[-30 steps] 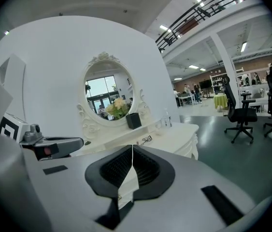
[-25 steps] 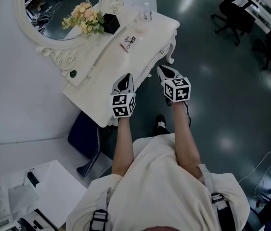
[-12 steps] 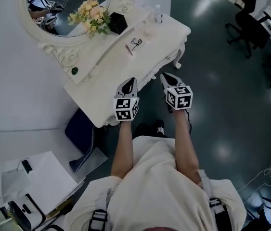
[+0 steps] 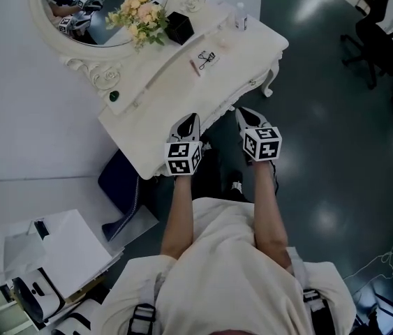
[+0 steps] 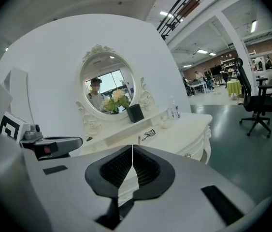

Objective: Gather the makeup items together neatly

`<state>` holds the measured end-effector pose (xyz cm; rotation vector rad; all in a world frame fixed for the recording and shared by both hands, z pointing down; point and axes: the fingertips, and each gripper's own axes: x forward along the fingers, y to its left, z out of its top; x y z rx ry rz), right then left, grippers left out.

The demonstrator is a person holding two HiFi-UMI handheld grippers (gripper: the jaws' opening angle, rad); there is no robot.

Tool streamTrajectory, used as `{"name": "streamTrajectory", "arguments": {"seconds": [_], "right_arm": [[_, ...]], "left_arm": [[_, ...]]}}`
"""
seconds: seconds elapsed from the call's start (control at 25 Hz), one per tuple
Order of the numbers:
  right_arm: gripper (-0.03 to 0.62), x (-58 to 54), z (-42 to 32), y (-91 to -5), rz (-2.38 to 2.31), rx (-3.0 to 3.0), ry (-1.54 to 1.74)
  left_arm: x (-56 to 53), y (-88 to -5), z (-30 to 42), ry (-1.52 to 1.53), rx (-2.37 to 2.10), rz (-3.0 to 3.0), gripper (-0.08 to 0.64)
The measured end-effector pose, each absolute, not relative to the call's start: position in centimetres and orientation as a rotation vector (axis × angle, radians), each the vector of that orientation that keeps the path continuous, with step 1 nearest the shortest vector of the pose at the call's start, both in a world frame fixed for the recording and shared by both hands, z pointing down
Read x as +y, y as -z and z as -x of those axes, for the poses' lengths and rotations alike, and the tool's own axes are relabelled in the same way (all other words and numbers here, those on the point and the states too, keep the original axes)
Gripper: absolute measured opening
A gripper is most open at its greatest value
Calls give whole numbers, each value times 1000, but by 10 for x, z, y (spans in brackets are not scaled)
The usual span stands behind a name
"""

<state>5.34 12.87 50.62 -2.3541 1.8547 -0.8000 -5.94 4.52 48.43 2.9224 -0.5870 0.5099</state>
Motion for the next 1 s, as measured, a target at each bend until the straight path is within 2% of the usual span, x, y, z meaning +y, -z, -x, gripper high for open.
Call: {"name": "streamTrajectory", "arguments": {"seconds": [0.56,1.0], "right_arm": [[41,69,-68,-508,2362,1926,811],[41,-20,-91,-516,2367,2011,852]], "left_arm": [[-9,-487,56,-491,-647,-2892,14],[-102,-494,49,-454,-756,-2821,14]]}}
